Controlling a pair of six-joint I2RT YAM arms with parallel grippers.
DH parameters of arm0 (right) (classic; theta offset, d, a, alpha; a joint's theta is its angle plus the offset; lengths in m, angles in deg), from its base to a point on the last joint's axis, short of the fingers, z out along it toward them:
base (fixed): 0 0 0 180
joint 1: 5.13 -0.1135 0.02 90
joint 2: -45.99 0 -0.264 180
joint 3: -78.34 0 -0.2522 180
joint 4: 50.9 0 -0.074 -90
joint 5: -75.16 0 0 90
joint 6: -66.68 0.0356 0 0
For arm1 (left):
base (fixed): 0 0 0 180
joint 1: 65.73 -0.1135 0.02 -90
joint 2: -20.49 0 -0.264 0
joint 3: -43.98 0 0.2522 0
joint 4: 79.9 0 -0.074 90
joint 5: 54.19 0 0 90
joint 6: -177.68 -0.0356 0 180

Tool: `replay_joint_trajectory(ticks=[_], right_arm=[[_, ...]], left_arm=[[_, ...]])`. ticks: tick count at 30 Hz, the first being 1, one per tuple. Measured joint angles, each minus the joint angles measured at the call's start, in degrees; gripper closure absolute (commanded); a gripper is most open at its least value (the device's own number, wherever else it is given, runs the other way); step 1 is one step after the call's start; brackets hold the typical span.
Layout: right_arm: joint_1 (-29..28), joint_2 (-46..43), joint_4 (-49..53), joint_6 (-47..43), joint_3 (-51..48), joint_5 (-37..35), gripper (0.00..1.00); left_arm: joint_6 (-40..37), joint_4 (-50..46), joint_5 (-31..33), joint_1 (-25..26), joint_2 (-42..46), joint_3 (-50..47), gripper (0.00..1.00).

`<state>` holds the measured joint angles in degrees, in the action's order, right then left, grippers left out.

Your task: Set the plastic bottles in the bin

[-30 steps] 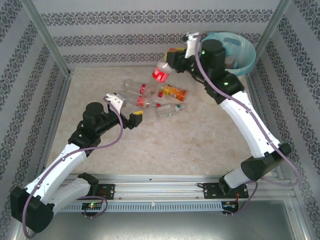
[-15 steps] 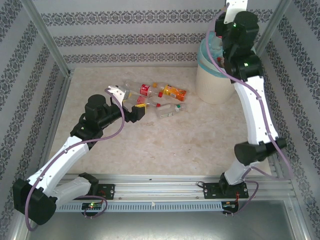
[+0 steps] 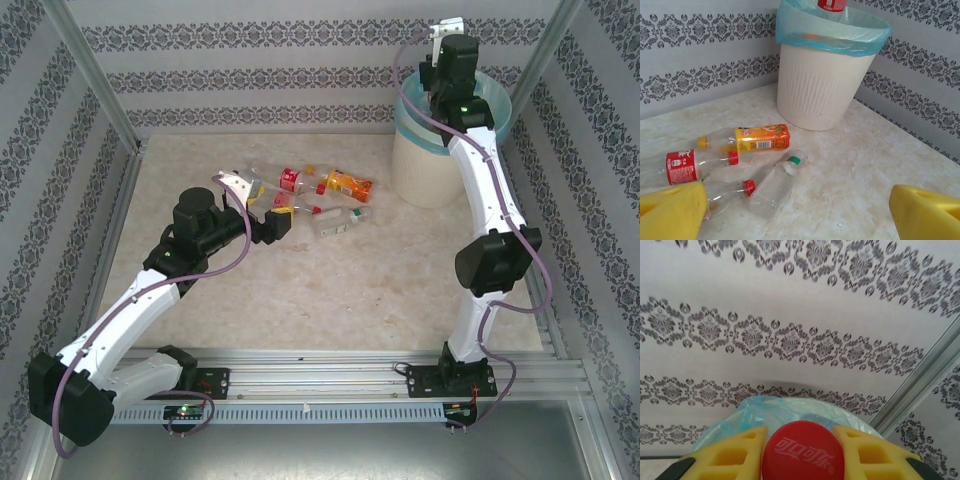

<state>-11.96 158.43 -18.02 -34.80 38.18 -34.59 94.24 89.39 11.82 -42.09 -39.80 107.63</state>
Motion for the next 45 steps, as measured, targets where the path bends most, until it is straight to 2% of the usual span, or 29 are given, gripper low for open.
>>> replay_joint_trajectory(ticks=[11, 17, 24, 28, 31, 38, 45], right_arm=[[3.37, 0.42, -5.07, 3.91, -4.33, 2.75, 1.00], [3.56, -0.52, -3.91, 4.20, -4.37, 2.78, 1.00], [2.14, 0.39, 2.99, 0.22, 4.09, 0.33, 1.00], [1.68, 2.51, 3.89, -3.39, 12.09, -2.25, 1.00], [1.57, 3.72, 3.50, -5.01, 14.53, -3.43, 1.00], [1.05, 7.10, 0.76, -7.58, 13.44, -4.87, 1.00], [0.31, 8.00, -6.34, -7.76, 7.26, -4.94, 1.00]], left_arm=[[0.20, 0.00, 0.00, -0.02, -0.31, 0.00, 0.06], [0.22, 0.00, 0.00, -0.02, -0.59, 0.00, 0.07], [0.81, 0.02, 0.00, -0.02, -1.07, 0.00, 0.07], [1.05, 0.02, 0.00, -0.02, -1.07, -0.04, 0.07], [1.22, 0.02, 0.00, -0.02, -1.07, -0.04, 0.07], [1.27, 0.04, 0.02, -0.02, -1.05, -0.15, 0.07], [1.29, 0.04, 0.04, -0.02, -0.17, -1.57, 0.07]])
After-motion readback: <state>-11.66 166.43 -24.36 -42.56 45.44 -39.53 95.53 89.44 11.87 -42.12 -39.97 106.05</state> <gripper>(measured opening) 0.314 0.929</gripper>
